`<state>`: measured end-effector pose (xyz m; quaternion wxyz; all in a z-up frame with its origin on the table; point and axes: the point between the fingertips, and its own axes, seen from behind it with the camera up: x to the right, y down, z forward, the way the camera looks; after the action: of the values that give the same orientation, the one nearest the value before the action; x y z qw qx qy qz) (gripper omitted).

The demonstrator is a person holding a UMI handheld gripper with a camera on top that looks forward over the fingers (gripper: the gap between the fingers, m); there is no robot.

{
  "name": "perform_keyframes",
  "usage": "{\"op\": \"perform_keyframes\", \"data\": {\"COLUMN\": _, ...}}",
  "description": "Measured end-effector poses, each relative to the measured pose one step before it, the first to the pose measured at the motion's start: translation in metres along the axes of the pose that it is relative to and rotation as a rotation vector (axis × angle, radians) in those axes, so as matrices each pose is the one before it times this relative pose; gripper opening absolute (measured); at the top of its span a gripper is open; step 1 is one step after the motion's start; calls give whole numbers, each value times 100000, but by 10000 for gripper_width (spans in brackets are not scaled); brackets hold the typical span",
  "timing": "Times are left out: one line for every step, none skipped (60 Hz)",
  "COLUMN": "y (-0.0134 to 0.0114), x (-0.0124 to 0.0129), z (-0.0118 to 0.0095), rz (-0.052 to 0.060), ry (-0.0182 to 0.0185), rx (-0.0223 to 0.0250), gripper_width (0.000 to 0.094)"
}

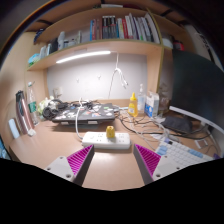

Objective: Unplug charger

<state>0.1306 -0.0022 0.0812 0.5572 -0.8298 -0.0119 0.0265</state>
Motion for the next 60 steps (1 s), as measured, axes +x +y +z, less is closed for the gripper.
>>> {"op": "perform_keyframes", "data": {"y": -12, "x": -279, "z": 662, "rz": 566, "ry": -605, "rx": -324, "gripper_width": 871}}
{"op": "perform_keyframes", "data": {"y": -10, "x": -258, "z": 663, "rz": 509, "ry": -526, "rx": -284, "gripper_width": 870}}
{"op": "perform_keyframes", "data": {"y": 14, "x": -229, "z": 743, "rz": 394, "ry": -472, "rx": -304, "gripper_width": 869}}
{"op": "perform_keyframes", "data": {"y": 34, "x": -143, "z": 744, "rz": 161, "ry": -260, "rx": -445, "gripper_width": 865}}
{"op": "perform_keyframes", "data": {"y": 32, "x": -105, "z": 747, "rz": -42, "ry": -118, "rx": -614, "gripper_width": 864}}
{"op": "perform_keyframes", "data": {"y": 40, "x": -23, "z": 767, "rz": -178, "ry": 96, "rx": -529, "gripper_width": 864}}
{"op": "perform_keyframes", "data": {"y": 51, "x": 31, "z": 770, "rz": -192, "ry": 339, "rx": -618, "gripper_width": 862}}
{"op": "perform_keyframes", "data": {"y": 68, "x": 76, "z": 752, "rz": -84, "ry": 568, "rx": -702, "gripper_width": 861}}
{"op": "perform_keyframes", "data": {"y": 26, "x": 74, "z": 734, "rz": 36, "ry": 635, "rx": -574, "gripper_width": 861}}
{"op": "perform_keyframes", "data": {"y": 29, "x": 40, "z": 709, "rz": 68, "ry": 540, "rx": -464, "gripper_width": 862}}
{"op": "perform_keyframes", "data": {"y": 28, "x": 7, "z": 699, "rz": -51, "ry": 247, "rx": -458, "gripper_width": 864}}
{"op": "perform_keyframes", "data": {"y": -2, "x": -19, "z": 692, "rz": -103, "ry": 205, "rx": -430, "gripper_width": 862}}
{"op": "perform_keyframes", "data": {"y": -20, "x": -12, "z": 635, "rz": -20, "ry": 347, "rx": -264, "gripper_width": 862}}
{"op": "perform_keyframes", "data": {"y": -64, "x": -14, "z": 619, "rz": 26, "ry": 369, "rx": -126, "gripper_width": 860}}
{"op": "perform_keyframes", "data": {"y": -73, "x": 11, "z": 574, "rz": 12, "ry": 405, "rx": -25, "gripper_width": 859}}
{"op": "perform_keyframes", "data": {"y": -94, "x": 24, "z": 538, "rz": -54, "ry": 392, "rx": 21, "gripper_width": 858}}
{"op": "perform_keyframes", "data": {"y": -105, "x": 27, "z": 524, "rz": -57, "ry": 435, "rx": 131, "gripper_width": 857}}
{"op": "perform_keyframes", "data": {"y": -97, "x": 79, "z": 483, "rz": -151, "ry": 558, "rx": 192, "gripper_width": 855}}
{"op": "perform_keyframes", "data": {"y": -99, "x": 110, "z": 482, "rz": -188, "ry": 674, "rx": 208, "gripper_width": 851}}
{"op": "perform_keyframes", "data": {"y": -87, "x": 111, "z": 457, "rz": -147, "ry": 722, "rx": 162, "gripper_width": 846}}
{"op": "perform_keyframes", "data": {"y": -77, "x": 93, "z": 422, "rz": -68, "ry": 672, "rx": 72, "gripper_width": 841}}
{"op": "perform_keyframes", "data": {"y": -65, "x": 84, "z": 386, "rz": 16, "ry": 555, "rx": 117, "gripper_width": 838}}
{"op": "perform_keyframes", "data": {"y": -74, "x": 35, "z": 338, "rz": 162, "ry": 350, "rx": 96, "gripper_width": 833}}
{"op": "perform_keyframes", "data": {"y": -38, "x": 36, "z": 308, "rz": 288, "ry": 250, "rx": 27, "gripper_width": 829}}
{"op": "perform_keyframes", "data": {"y": -50, "x": -16, "z": 282, "rz": 341, "ry": 120, "rx": 44, "gripper_width": 822}}
{"op": "perform_keyframes", "data": {"y": -49, "x": -55, "z": 243, "rz": 195, "ry": -63, "rx": -54, "gripper_width": 812}}
{"op": "perform_keyframes", "data": {"y": -47, "x": -93, "z": 216, "rz": -54, "ry": -239, "rx": 70, "gripper_width": 840}}
{"op": "perform_keyframes", "data": {"y": -93, "x": -73, "z": -1, "rz": -402, "ry": -318, "rx": -246, "gripper_width": 750}}
{"op": "perform_keyframes", "data": {"y": -21, "x": -97, "z": 195, "rz": -300, "ry": -361, "rx": 35, "gripper_width": 661}}
{"op": "perform_keyframes", "data": {"y": 32, "x": -116, "z": 138, "rz": -296, "ry": -258, "rx": -13, "gripper_width": 571}}
{"op": "perform_keyframes", "data": {"y": -115, "x": -40, "z": 100, "rz": -107, "ry": -94, "rx": 536, "gripper_width": 481}}
{"op": "perform_keyframes", "data": {"y": -139, "x": -26, "z": 43, "rz": 162, "ry": -18, "rx": 463, "gripper_width": 391}}
{"op": "perform_keyframes", "data": {"y": -73, "x": -174, "z": 21, "rz": 931, "ry": -592, "rx": 300, "gripper_width": 301}}
{"op": "perform_keyframes", "data": {"y": 130, "x": 97, "z": 12, "rz": 200, "ry": 513, "rx": -543, "gripper_width": 299}}
{"op": "perform_keyframes", "data": {"y": 24, "x": -55, "z": 14, "rz": -237, "ry": -23, "rx": -162, "gripper_width": 289}}
{"op": "perform_keyframes", "data": {"y": -82, "x": -46, "z": 128, "rz": -639, "ry": 136, "rx": 142, "gripper_width": 283}}
{"op": "perform_keyframes", "data": {"y": -8, "x": -3, "z": -50, "rz": -633, "ry": 117, "rx": 183, "gripper_width": 267}}
{"op": "perform_keyframes", "data": {"y": 13, "x": -11, "z": -38, "rz": -518, "ry": 72, "rx": 41, "gripper_width": 260}}
{"op": "perform_keyframes", "data": {"y": -22, "x": 5, "z": -18, "rz": -359, "ry": 122, "rx": 148, "gripper_width": 246}}
{"op": "perform_keyframes", "data": {"y": -20, "x": 2, "z": -33, "rz": -32, "ry": 86, "rx": 154, "gripper_width": 241}}
{"op": "perform_keyframes", "data": {"y": -14, "x": -7, "z": -12, "rz": -159, "ry": 80, "rx": 94, "gripper_width": 234}}
{"op": "perform_keyframes", "data": {"y": -67, "x": -7, "z": 8, "rz": -103, "ry": -25, "rx": 267, "gripper_width": 222}}
{"op": "perform_keyframes", "data": {"y": -107, "x": 25, "z": 10, "rz": -144, "ry": 17, "rx": 403, "gripper_width": 212}}
{"op": "perform_keyframes", "data": {"y": -160, "x": -13, "z": 21, "rz": 52, "ry": -103, "rx": 608, "gripper_width": 205}}
{"op": "perform_keyframes", "data": {"y": -149, "x": 9, "z": 10, "rz": -83, "ry": -27, "rx": 592, "gripper_width": 202}}
{"op": "perform_keyframes", "data": {"y": -86, "x": -43, "z": 12, "rz": -67, "ry": -160, "rx": 220, "gripper_width": 192}}
{"op": "perform_keyframes", "data": {"y": -146, "x": 20, "z": -77, "rz": -135, "ry": 47, "rx": 244, "gripper_width": 185}}
{"op": "perform_keyframes", "data": {"y": -427, "x": -11, "z": -253, "rz": -1, "ry": -119, "rx": 892, "gripper_width": 180}}
{"op": "perform_keyframes", "data": {"y": -826, "x": -75, "z": -411, "rz": 423, "ry": -289, "rx": 2434, "gripper_width": 181}}
{"op": "perform_keyframes", "data": {"y": -1380, "x": -102, "z": -556, "rz": 661, "ry": -366, "rx": 3528, "gripper_width": 180}}
{"op": "perform_keyframes", "data": {"y": -1657, "x": -87, "z": -679, "rz": 591, "ry": -170, "rx": 4103, "gripper_width": 180}}
{"op": "perform_keyframes", "data": {"y": -1718, "x": -8, "z": -822, "rz": 399, "ry": 57, "rx": 4360, "gripper_width": 180}}
{"op": "perform_keyframes", "data": {"y": -1784, "x": 78, "z": -735, "rz": 226, "ry": 359, "rx": 4154, "gripper_width": 180}}
{"op": "perform_keyframes", "data": {"y": -1675, "x": 108, "z": -723, "rz": -71, "ry": 508, "rx": 3432, "gripper_width": 178}}
{"op": "perform_keyframes", "data": {"y": -1490, "x": 87, "z": -669, "rz": -599, "ry": 349, "rx": 2480, "gripper_width": 176}}
{"op": "perform_keyframes", "data": {"y": -1471, "x": 71, "z": -649, "rz": -663, "ry": 96, "rx": 1985, "gripper_width": 178}}
{"op": "perform_keyframes", "data": {"y": -1289, "x": 7, "z": -580, "rz": -901, "ry": -183, "rx": 1904, "gripper_width": 176}}
{"op": "perform_keyframes", "data": {"y": -1359, "x": 25, "z": -604, "rz": -1042, "ry": -244, "rx": 1956, "gripper_width": 178}}
{"op": "perform_keyframes", "data": {"y": -994, "x": 65, "z": -511, "rz": -1052, "ry": -162, "rx": 1411, "gripper_width": 177}}
{"op": "perform_keyframes", "data": {"y": -832, "x": 220, "z": -461, "rz": -1379, "ry": 104, "rx": 1275, "gripper_width": 177}}
